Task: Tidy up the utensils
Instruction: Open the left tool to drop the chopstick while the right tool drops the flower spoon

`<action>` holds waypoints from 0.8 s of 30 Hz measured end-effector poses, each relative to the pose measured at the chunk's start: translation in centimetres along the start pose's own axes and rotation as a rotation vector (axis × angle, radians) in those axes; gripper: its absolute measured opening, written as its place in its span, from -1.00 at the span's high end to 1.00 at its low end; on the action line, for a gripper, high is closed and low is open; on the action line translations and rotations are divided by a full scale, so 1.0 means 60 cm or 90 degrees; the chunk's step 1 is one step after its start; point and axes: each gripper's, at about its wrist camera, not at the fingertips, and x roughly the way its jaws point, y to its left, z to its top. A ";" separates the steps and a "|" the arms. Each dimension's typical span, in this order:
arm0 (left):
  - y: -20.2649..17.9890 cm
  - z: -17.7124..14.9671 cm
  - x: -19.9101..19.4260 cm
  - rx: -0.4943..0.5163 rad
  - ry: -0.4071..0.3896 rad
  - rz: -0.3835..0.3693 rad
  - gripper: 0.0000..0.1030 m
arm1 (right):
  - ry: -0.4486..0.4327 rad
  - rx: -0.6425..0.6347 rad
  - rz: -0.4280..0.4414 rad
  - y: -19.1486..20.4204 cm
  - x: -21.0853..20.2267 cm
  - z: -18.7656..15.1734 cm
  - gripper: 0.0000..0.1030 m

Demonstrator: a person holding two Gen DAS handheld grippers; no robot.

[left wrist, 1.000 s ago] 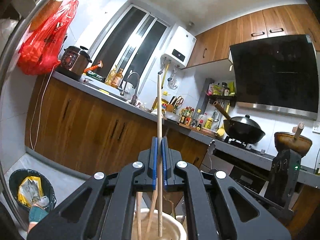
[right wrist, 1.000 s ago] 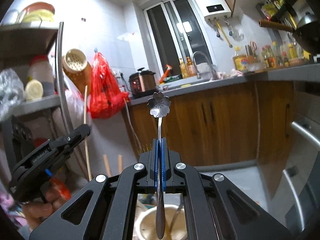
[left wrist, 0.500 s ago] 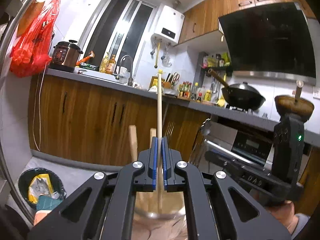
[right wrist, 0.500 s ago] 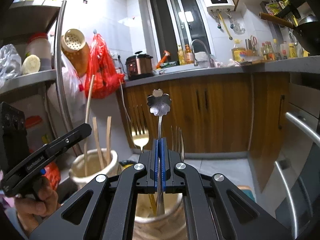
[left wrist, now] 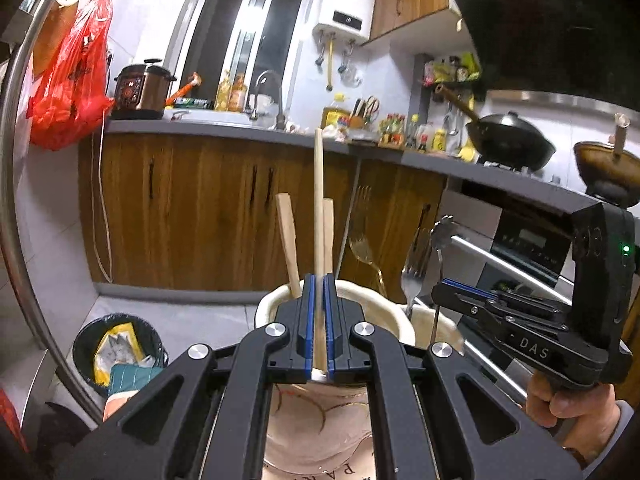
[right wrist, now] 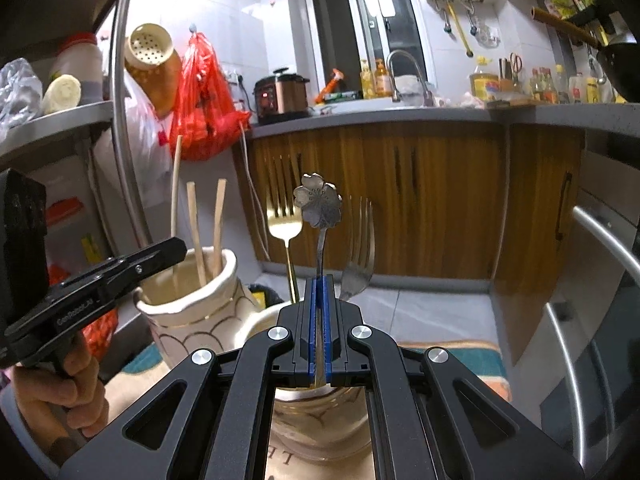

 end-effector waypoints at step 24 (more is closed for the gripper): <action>-0.009 0.013 -0.021 0.003 -0.013 0.033 0.41 | 0.024 0.004 -0.009 -0.004 0.011 -0.006 0.69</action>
